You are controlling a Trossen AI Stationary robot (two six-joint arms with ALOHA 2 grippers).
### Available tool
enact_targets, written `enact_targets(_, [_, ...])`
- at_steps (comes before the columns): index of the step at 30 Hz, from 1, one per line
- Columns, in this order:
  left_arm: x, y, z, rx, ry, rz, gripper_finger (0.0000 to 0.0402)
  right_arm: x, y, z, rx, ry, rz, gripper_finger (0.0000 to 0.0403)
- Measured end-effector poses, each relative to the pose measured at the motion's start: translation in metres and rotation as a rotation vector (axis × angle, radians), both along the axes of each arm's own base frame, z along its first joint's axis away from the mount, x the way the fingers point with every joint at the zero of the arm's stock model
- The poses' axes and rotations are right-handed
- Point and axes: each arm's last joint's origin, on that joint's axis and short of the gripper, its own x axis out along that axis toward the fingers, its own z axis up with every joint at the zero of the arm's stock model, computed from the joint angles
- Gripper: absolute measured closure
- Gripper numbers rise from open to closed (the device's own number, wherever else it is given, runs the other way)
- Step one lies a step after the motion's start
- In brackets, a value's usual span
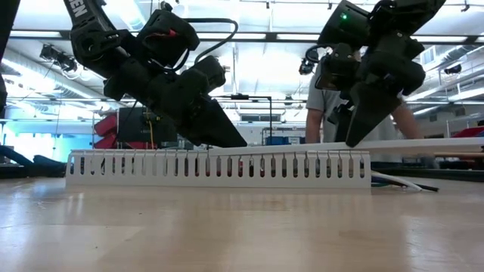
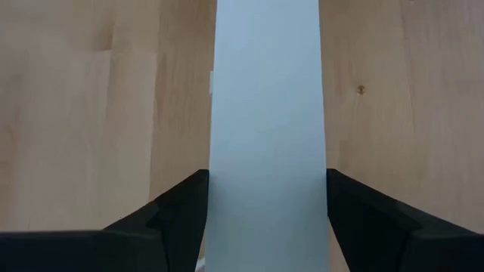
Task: Ziptie cables
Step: Close the white cable duct
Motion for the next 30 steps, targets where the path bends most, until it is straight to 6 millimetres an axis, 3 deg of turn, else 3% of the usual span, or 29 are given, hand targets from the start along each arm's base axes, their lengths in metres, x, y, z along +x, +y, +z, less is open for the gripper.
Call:
enact_targets(14, [0.001,0.001,0.002,0.024,-0.038,0.032,0.0401,0.000,0.007,0.000,0.021,0.005,-0.035,0.0168])
enact_targets(18, [0.000,0.002,0.016,0.074,-0.100,0.029,0.0385,0.001,0.006,0.001,0.001,-0.007,-0.045,0.0169])
enact_targets(23, [-0.005,0.004,0.052,0.132,-0.216,0.065,0.0343,0.002,0.006,0.003,-0.004,-0.021,-0.034,0.0170])
enact_targets(30, [-0.026,0.003,0.079,0.157,-0.145,0.090,0.0302,0.002,0.006,0.003,-0.009,-0.024,-0.027,0.0170])
